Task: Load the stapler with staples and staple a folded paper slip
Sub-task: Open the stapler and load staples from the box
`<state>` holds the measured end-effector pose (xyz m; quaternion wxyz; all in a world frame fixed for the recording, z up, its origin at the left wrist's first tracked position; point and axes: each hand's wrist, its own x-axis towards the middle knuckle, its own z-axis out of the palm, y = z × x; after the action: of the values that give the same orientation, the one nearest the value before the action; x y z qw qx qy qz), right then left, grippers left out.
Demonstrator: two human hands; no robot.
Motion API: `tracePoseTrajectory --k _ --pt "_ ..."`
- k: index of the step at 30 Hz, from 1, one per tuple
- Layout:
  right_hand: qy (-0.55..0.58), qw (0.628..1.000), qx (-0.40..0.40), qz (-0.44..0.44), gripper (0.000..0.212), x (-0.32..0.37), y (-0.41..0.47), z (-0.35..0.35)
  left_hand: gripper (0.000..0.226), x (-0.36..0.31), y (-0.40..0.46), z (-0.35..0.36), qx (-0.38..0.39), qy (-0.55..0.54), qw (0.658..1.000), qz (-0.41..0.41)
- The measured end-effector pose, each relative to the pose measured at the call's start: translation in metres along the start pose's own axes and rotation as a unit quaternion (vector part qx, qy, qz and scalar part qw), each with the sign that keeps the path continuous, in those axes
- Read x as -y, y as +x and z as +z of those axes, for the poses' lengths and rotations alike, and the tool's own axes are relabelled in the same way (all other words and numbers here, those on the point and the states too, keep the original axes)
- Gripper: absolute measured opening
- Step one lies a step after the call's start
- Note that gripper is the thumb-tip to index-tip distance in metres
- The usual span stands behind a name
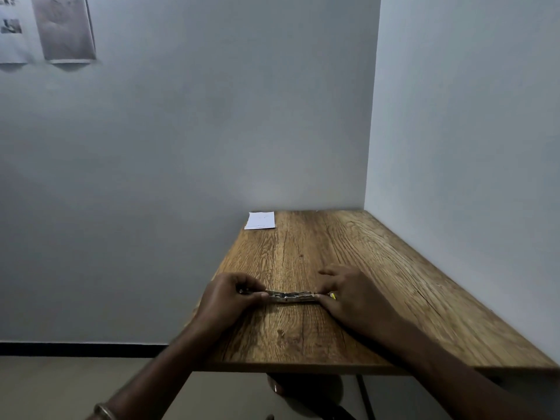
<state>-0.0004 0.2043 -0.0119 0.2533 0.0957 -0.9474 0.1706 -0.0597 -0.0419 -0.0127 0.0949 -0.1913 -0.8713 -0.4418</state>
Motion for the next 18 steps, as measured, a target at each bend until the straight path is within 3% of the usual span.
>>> tracePoseTrajectory --k 6,10,13,18 --pt "0.0 1.0 -0.005 0.021 0.031 0.002 -0.003 0.0 0.021 0.001 0.002 0.004 0.016 0.058 0.998 0.023" --pt "0.008 0.999 0.004 0.042 0.034 0.002 -0.005 -0.001 0.022 -0.016 0.009 0.017 0.006 0.136 0.98 0.145" --pt "0.041 0.997 0.011 0.059 0.039 -0.002 -0.003 -0.003 0.023 -0.039 0.02 0.033 0.094 0.167 0.952 0.239" --pt "0.05 0.996 0.03 0.066 0.02 -0.01 -0.002 -0.009 0.028 -0.049 0.042 0.048 0.188 0.203 0.918 0.283"
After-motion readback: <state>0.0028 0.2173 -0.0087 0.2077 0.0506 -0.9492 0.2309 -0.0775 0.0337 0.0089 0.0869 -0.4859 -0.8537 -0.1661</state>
